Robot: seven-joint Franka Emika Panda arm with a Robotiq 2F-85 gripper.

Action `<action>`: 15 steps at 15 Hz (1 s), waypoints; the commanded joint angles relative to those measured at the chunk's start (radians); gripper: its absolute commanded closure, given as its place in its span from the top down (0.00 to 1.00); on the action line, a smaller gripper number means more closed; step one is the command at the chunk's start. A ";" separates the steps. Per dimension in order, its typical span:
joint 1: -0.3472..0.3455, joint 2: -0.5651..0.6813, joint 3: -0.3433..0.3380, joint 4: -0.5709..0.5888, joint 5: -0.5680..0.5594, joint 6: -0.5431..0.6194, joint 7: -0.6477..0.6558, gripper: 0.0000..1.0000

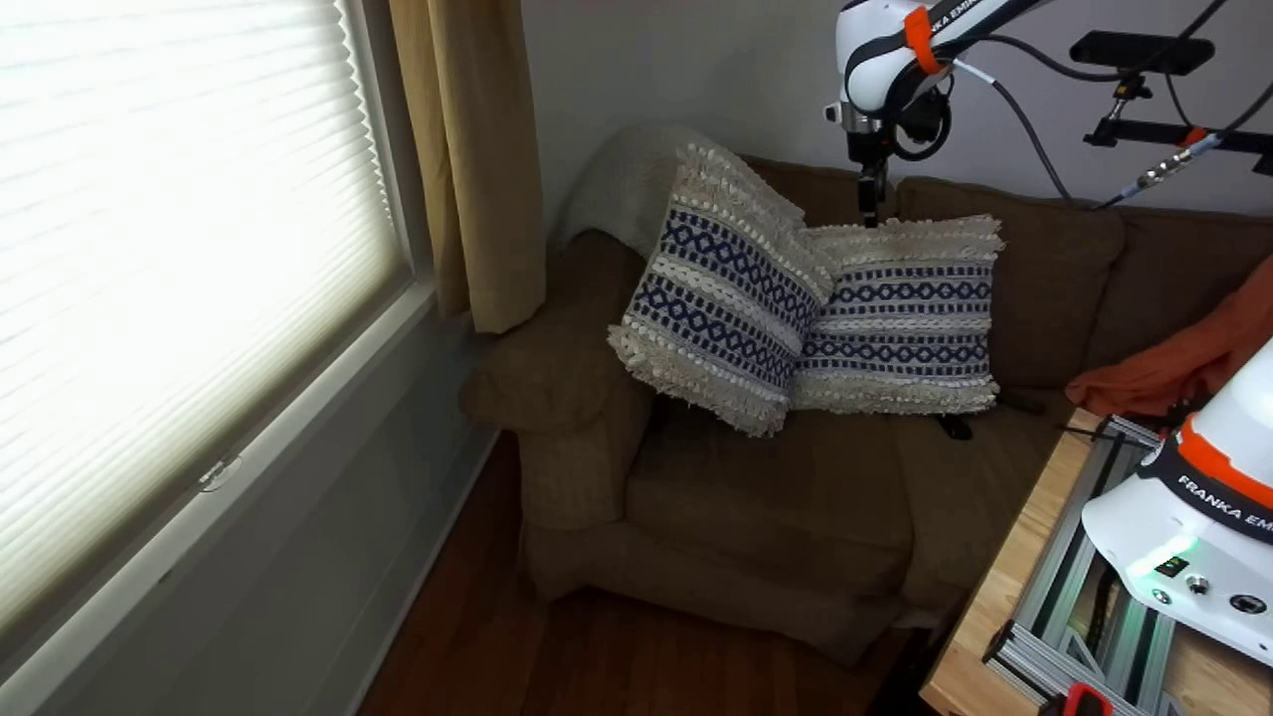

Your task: Move the white and blue pillow on the right slightly to the right

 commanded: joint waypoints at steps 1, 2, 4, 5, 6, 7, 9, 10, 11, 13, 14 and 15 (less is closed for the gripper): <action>-0.087 0.160 0.022 0.163 0.044 -0.027 -0.267 1.00; -0.108 0.204 0.022 0.210 0.057 -0.041 -0.326 1.00; -0.150 0.284 0.030 0.299 0.102 -0.080 -0.429 1.00; -0.105 0.194 0.007 0.187 0.058 -0.024 -0.328 1.00; -0.116 0.221 0.006 0.212 0.063 -0.026 -0.344 1.00; -0.118 0.227 0.005 0.216 0.062 -0.026 -0.343 1.00; -0.110 0.219 0.007 0.216 0.062 -0.026 -0.339 1.00; -0.106 0.216 0.008 0.216 0.062 -0.026 -0.337 1.00; -0.104 0.214 0.008 0.215 0.061 -0.026 -0.336 1.00; -0.104 0.213 0.008 0.215 0.061 -0.026 -0.336 1.00; -0.101 0.230 0.007 0.233 0.054 -0.013 -0.334 1.00; -0.105 0.254 0.008 0.262 0.055 0.009 -0.334 1.00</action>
